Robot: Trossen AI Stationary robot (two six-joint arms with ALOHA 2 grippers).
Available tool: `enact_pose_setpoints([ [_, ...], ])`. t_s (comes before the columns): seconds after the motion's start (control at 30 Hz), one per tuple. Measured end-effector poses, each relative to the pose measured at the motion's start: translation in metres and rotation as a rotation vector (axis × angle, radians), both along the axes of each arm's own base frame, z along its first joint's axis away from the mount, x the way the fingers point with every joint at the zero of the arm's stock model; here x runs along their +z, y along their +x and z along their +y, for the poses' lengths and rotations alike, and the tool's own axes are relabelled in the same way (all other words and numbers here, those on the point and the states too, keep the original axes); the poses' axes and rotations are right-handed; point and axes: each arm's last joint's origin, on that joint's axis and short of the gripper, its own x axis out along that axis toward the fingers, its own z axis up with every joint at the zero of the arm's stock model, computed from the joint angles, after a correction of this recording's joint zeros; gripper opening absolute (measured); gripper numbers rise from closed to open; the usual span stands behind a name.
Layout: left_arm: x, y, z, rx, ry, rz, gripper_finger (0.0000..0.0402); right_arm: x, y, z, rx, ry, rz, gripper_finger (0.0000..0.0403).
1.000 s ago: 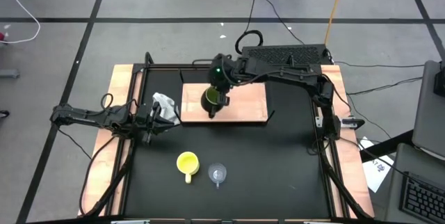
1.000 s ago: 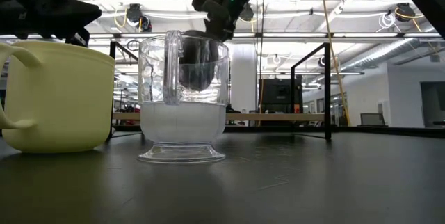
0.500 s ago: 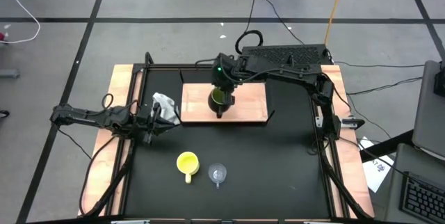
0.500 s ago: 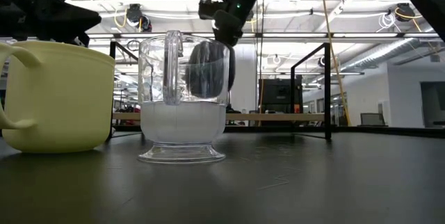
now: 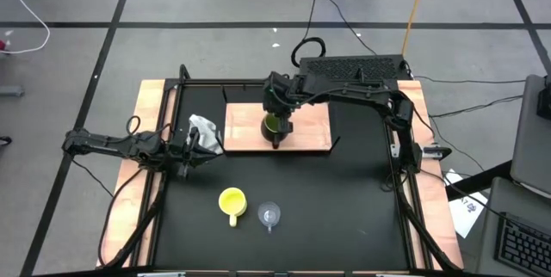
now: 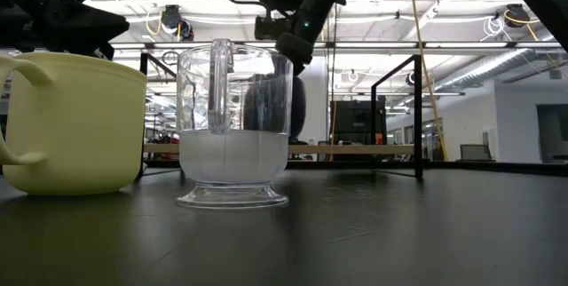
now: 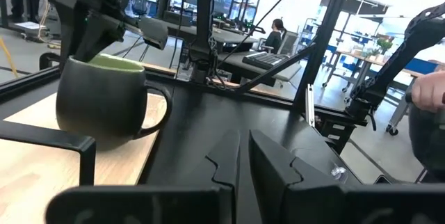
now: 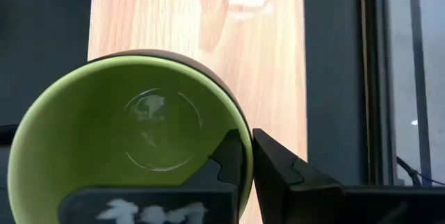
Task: Stack small to large cups/mugs on shelf
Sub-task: Put the black mug on the shelf
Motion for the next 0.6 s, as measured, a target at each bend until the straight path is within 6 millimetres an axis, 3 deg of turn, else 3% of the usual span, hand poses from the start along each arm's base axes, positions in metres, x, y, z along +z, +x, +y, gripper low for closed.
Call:
enact_pose_setpoints([
  [0.6, 0.0, 0.0, 0.0, 0.001, 0.003, -0.002, 0.0033, -0.007, 0.006, 0.01, 0.111, -0.069, -0.02, 0.0009],
])
